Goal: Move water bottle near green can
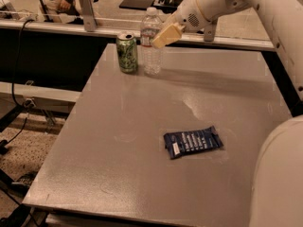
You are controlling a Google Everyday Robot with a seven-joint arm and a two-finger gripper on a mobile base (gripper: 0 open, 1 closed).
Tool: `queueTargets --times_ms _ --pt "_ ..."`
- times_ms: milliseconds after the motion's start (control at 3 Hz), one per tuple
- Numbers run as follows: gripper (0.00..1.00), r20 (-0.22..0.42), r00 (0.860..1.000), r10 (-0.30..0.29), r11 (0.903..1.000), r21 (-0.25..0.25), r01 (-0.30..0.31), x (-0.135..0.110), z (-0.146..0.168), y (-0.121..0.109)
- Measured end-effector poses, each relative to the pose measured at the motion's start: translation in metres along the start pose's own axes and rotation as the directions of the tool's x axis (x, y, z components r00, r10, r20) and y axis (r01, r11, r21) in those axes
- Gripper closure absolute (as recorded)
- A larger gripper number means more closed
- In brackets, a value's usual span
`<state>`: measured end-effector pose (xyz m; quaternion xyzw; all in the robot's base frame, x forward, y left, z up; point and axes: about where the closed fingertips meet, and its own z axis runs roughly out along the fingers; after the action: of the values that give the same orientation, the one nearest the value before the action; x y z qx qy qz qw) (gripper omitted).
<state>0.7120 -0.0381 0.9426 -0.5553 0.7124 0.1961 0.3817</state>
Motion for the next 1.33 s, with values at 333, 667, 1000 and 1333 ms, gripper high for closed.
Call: queueTargets --times_ms 333,667,1000,1333 --pt "0.59 0.009 1.0 0.0 1.0 -0.004 0.0 0.002 0.008 0.001" --pt "0.36 0.021 1.0 -0.001 1.0 -0.004 0.001 0.005 0.013 0.001" --pt "0.12 0.021 1.0 -0.001 1.0 -0.009 0.001 0.005 0.016 0.002" --pt "0.0 0.021 1.0 0.0 0.9999 -0.014 0.001 0.005 0.019 0.003"
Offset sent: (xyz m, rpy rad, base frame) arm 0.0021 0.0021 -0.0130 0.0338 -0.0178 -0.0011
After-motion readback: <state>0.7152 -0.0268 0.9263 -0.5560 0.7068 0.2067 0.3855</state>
